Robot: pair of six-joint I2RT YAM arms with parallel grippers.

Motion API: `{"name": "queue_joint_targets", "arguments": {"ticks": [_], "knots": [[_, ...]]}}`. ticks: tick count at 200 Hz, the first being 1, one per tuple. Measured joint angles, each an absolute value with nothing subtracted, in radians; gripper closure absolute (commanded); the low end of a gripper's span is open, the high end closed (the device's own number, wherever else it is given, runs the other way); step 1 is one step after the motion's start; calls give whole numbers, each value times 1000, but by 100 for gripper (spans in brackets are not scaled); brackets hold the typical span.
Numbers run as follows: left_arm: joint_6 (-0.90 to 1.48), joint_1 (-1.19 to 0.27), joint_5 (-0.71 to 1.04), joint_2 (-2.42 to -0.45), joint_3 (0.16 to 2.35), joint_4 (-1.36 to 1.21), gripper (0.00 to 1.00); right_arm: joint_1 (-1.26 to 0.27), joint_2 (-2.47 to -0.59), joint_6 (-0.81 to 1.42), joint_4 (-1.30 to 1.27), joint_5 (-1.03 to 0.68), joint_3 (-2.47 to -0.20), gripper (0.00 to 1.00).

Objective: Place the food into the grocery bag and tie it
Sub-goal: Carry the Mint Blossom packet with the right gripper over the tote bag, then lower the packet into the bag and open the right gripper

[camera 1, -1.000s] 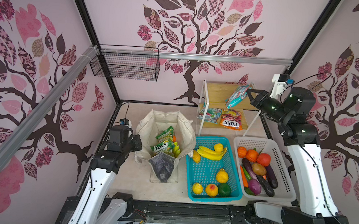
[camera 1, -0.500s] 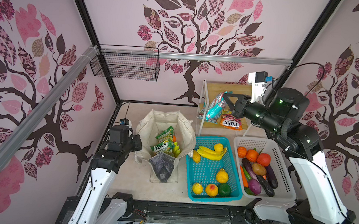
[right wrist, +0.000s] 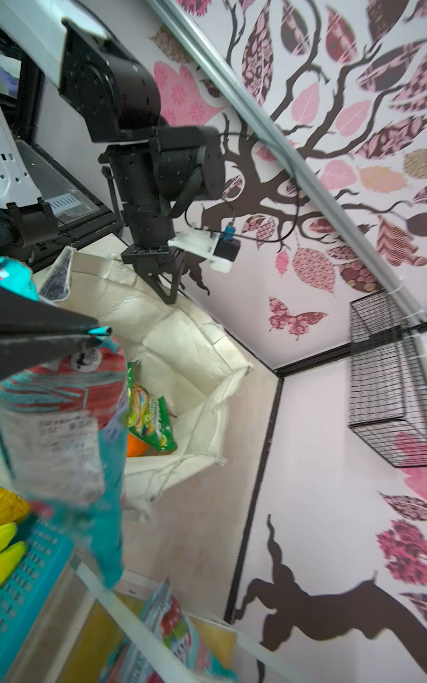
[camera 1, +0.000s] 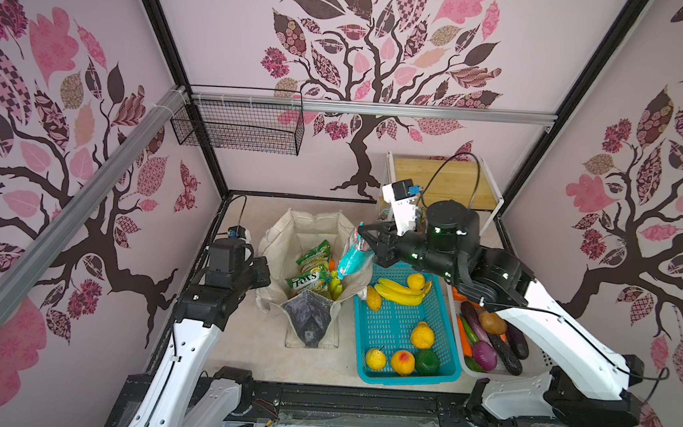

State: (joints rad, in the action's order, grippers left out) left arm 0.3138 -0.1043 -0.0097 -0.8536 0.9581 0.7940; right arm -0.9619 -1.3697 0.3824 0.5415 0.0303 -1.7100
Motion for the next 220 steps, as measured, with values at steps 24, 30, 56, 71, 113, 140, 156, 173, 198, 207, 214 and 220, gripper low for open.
{"name": "queue_joint_targets", "arguments": {"ticks": [24, 30, 56, 71, 113, 140, 156, 173, 198, 207, 214, 220], "knots": [[314, -104, -11, -851, 958, 794, 100, -996, -1401, 400, 515, 62, -1668, 100], [314, -104, -10, -850, 958, 794, 100, -1003, -1411, 405, 503, 68, -1668, 100], [314, -104, -9, -856, 958, 794, 100, -1021, -1446, 424, 445, 74, -1669, 100], [313, -104, -9, -859, 958, 794, 100, -1026, -1476, 424, 428, 77, -1678, 100], [314, -104, -9, -859, 958, 794, 100, -1026, -1569, 427, 403, 143, -1686, 100], [314, -104, -9, -866, 958, 794, 100, -1026, -1638, 441, 376, 149, -1686, 100], [314, -104, -9, -867, 958, 794, 100, -1026, -1673, 451, 361, 136, -1686, 100], [314, -104, -9, -867, 958, 794, 100, -1026, -1690, 471, 351, 134, -1678, 100], [314, -104, -9, -870, 958, 793, 100, -1027, -1684, 502, 337, 180, -1613, 100], [313, -104, -9, -871, 958, 794, 100, -1027, -1681, 515, 339, 205, -1576, 100], [313, -104, -9, -873, 958, 794, 100, -1028, -1679, 523, 339, 221, -1542, 100], [313, -104, -9, -873, 958, 794, 100, -1028, -1676, 529, 343, 231, -1515, 100]]}}
